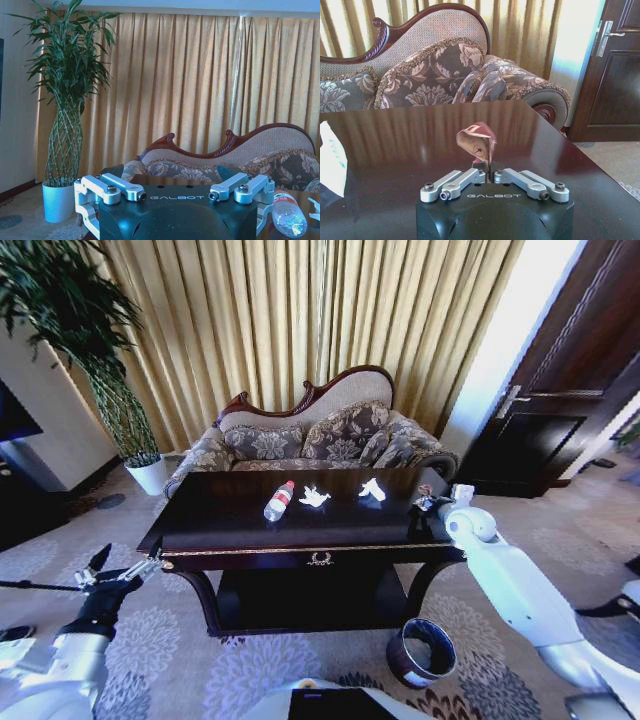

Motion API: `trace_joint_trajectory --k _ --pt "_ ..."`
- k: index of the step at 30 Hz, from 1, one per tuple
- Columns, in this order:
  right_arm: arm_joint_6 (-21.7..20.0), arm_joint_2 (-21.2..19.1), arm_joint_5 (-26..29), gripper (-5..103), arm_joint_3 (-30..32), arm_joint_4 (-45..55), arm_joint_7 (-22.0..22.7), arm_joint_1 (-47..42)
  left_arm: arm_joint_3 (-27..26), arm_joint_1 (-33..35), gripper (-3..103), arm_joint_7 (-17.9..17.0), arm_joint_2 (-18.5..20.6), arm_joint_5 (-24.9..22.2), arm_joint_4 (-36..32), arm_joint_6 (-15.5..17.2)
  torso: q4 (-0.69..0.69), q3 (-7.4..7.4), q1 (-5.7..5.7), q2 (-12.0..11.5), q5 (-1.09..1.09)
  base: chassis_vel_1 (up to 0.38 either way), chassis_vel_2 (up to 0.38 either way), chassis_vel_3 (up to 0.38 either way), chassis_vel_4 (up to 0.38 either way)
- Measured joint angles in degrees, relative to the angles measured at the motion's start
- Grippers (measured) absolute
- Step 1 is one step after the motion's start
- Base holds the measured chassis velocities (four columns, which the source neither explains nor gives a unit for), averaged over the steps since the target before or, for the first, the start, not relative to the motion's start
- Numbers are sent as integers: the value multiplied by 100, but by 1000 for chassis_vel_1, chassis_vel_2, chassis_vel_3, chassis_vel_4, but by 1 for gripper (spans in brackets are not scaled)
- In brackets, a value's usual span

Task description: Move to the front of the table and place the trash on the table into the trash bin.

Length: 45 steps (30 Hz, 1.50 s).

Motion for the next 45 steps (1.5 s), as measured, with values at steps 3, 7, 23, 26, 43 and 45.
trace_joint_trajectory --k 3,7,23,26,43,45 --pt "7 -4 0 2 23 21 -3 -23 -15 4 100 1 -2 -1 0 -8 0 0 0 0 0 0 0 0 0" --pt "96 -12 24 0 105 109 -32 -100 -35 14 100 5 -8 -3 0 -30 0 0 0 0 0 0 0 0 0" --pt "933 -260 318 0 1541 2210 -823 -1712 -95 -54 100 -29 34 -125 0 8 -1 0 0 0 -1 0 0 0 0" --pt "1164 -233 251 0 1883 2884 -886 -2439 -136 -76 100 -68 83 -178 0 43 -2 0 0 0 -1 0 0 0 0" --pt "1752 559 -825 0 2848 4490 -1152 -4915 -446 -219 100 -192 430 -614 0 272 -2 0 0 1 -1 0 0 0 0" --pt "1760 687 -909 0 2873 4652 -1156 -5098 -471 -217 100 -192 442 -637 0 274 0 -1 0 1 -1 0 0 0 0"
